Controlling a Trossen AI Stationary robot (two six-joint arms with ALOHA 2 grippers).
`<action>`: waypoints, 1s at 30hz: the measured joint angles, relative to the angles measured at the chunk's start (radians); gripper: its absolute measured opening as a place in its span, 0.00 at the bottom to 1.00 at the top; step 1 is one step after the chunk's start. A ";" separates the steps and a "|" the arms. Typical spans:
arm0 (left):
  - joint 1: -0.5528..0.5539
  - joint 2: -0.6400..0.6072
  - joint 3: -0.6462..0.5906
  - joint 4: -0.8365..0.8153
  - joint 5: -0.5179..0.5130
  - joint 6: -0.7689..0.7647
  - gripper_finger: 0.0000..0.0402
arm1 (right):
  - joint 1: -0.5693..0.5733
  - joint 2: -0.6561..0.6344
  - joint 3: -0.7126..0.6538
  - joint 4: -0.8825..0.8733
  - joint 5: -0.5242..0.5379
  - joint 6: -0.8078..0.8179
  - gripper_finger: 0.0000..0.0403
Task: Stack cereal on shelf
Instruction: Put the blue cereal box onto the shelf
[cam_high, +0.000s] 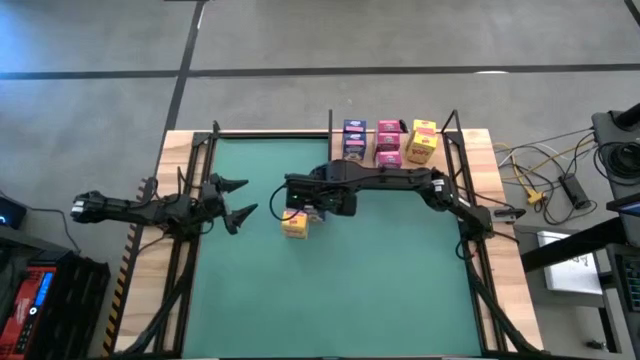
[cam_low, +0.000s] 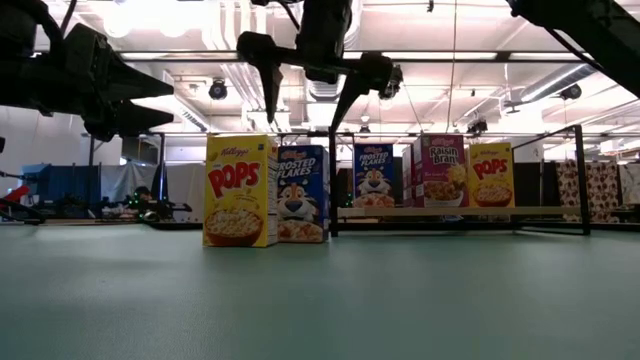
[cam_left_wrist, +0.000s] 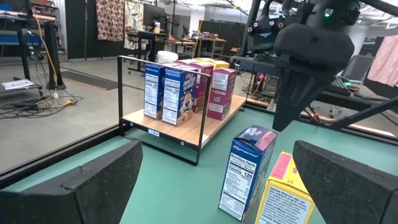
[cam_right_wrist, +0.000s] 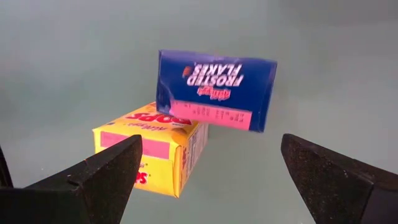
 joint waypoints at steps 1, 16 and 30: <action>0.000 0.000 0.000 0.000 0.000 0.000 0.99 | 0.000 0.002 0.000 0.001 0.003 0.000 0.93; 0.000 0.004 0.000 0.000 0.000 0.000 0.99 | -0.029 0.066 -0.001 0.015 0.004 0.002 0.93; 0.000 0.009 0.000 0.000 0.000 0.000 0.99 | -0.043 0.104 0.003 0.051 -0.001 -0.013 0.93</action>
